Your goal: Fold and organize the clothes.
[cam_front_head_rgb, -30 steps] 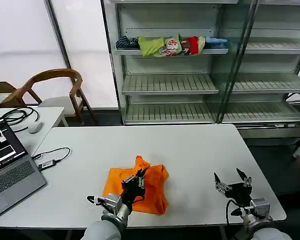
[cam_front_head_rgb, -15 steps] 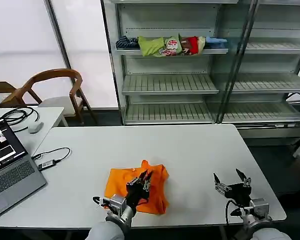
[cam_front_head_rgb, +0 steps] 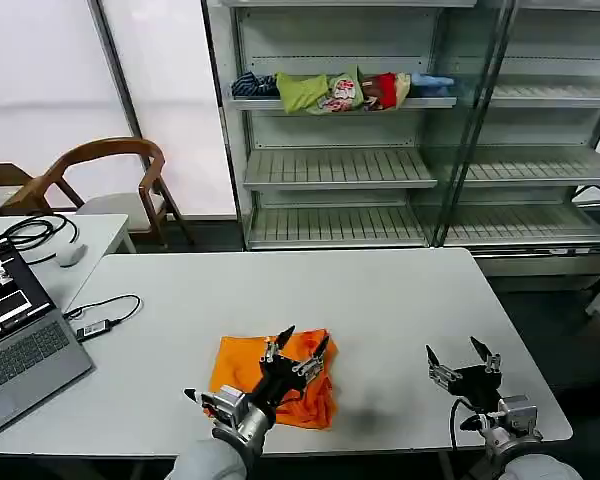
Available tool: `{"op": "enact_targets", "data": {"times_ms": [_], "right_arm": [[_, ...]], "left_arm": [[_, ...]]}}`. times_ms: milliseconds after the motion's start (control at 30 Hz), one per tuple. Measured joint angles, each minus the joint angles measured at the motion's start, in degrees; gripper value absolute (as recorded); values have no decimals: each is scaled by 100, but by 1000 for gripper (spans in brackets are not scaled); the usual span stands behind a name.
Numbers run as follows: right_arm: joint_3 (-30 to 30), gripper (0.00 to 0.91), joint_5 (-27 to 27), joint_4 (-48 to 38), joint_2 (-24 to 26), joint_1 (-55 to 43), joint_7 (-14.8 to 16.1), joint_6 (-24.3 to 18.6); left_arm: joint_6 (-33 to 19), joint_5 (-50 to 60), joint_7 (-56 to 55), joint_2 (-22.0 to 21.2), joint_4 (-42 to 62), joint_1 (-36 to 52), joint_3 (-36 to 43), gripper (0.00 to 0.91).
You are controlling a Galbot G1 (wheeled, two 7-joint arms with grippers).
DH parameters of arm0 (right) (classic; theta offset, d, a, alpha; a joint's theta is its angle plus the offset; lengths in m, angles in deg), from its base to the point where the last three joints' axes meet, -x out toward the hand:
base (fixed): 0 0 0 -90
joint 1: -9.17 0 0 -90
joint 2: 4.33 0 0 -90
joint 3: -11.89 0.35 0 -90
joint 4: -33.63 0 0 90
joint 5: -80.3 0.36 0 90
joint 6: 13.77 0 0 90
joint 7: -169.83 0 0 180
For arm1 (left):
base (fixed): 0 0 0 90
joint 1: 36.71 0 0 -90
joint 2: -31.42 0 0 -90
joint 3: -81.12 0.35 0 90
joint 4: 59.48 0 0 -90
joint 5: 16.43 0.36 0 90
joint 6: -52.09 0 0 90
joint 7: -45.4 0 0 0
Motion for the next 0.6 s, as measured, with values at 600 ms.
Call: {"op": "enact_targets", "data": {"times_ms": [600], "right_arm": [[-15, 907, 12, -52, 8, -200, 33, -69]], "left_arm": [[318, 40, -531, 535, 198, -581, -1249, 907]]}}
